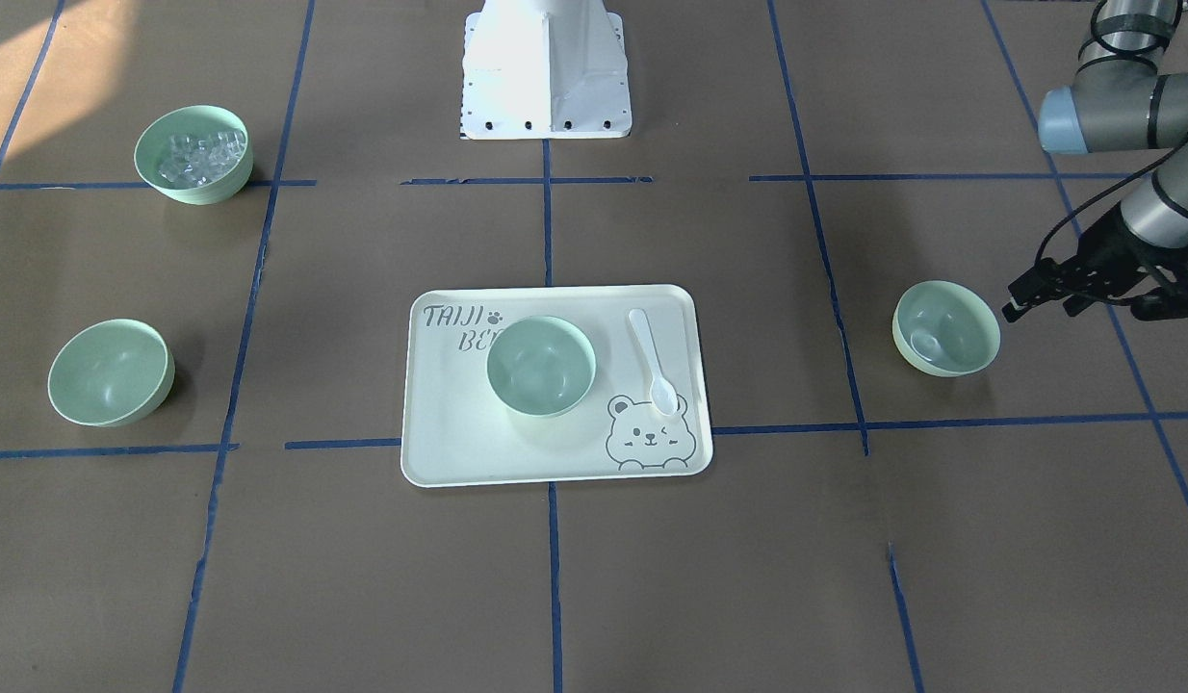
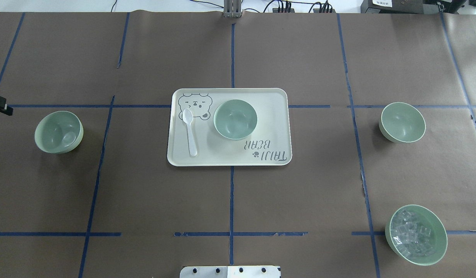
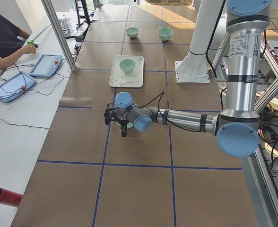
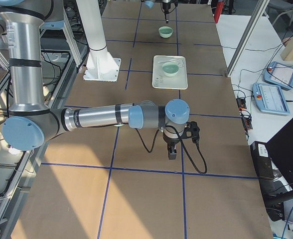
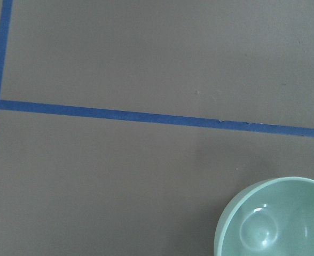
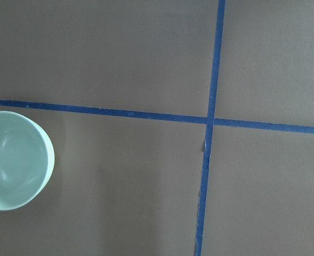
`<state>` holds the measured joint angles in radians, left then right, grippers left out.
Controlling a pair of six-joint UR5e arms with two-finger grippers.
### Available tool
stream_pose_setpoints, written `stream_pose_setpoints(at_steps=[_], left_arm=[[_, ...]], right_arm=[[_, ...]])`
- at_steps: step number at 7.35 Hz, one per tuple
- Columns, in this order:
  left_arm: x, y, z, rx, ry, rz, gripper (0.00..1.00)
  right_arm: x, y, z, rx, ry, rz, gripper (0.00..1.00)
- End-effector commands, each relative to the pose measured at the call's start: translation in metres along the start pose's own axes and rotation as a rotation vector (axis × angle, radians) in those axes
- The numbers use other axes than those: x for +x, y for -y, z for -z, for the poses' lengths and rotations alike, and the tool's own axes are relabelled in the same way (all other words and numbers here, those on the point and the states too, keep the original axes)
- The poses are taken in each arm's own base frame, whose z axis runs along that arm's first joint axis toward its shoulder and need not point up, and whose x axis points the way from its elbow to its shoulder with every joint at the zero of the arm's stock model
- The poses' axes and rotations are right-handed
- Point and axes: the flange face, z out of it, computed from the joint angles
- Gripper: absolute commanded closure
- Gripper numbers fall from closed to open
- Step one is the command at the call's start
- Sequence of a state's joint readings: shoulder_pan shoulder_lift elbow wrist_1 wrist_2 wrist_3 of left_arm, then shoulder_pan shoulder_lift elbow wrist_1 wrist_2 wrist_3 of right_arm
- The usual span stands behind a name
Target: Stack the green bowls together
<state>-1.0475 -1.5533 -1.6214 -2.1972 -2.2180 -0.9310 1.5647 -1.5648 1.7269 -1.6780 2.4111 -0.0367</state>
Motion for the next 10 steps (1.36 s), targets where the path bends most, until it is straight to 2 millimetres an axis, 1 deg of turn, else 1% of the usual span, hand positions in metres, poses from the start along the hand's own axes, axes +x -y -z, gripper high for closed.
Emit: stream_pose_setpoints(at_steps=[1,2,3,4,5,6,7,8,9,10], left_arm=[[0.020,-0.023,-0.034,0.009,0.011,0.034,0.01],[0.024,-0.027,-0.041,0.021,0.025,0.032,0.22],[0.024,-0.027,-0.041,0.021,0.026,0.032,0.51],[0.026,-0.027,-0.040,0.024,0.022,0.029,0.90],[0.028,-0.027,-0.035,0.029,0.017,0.029,1.00],[0.023,-0.028,-0.031,0.025,0.015,0.037,1.00],[0.017,-0.037,-0.024,0.020,0.022,0.043,1.00],[0.009,-0.040,-0.020,0.017,0.031,0.056,1.00],[0.000,-0.028,-0.002,0.002,0.015,0.102,1.00],[0.004,-0.018,0.023,-0.027,-0.016,0.143,1.00]], right_arm=[[-0.002,0.000,0.001,0.002,0.005,-0.025,0.00],[-0.002,0.000,0.001,0.001,0.009,-0.032,0.00],[-0.002,0.000,0.001,0.001,0.010,-0.032,0.00],[-0.003,0.002,0.001,0.002,0.010,-0.029,0.00],[-0.003,0.003,0.002,0.005,0.009,-0.028,0.00],[-0.004,0.003,0.001,0.003,0.010,-0.028,0.00],[-0.003,0.003,0.001,0.002,0.010,-0.030,0.00],[-0.004,0.004,0.001,0.003,0.010,-0.029,0.00],[-0.005,0.010,0.002,0.005,0.013,-0.051,0.01],[-0.020,0.020,-0.002,0.034,0.027,-0.074,0.00]])
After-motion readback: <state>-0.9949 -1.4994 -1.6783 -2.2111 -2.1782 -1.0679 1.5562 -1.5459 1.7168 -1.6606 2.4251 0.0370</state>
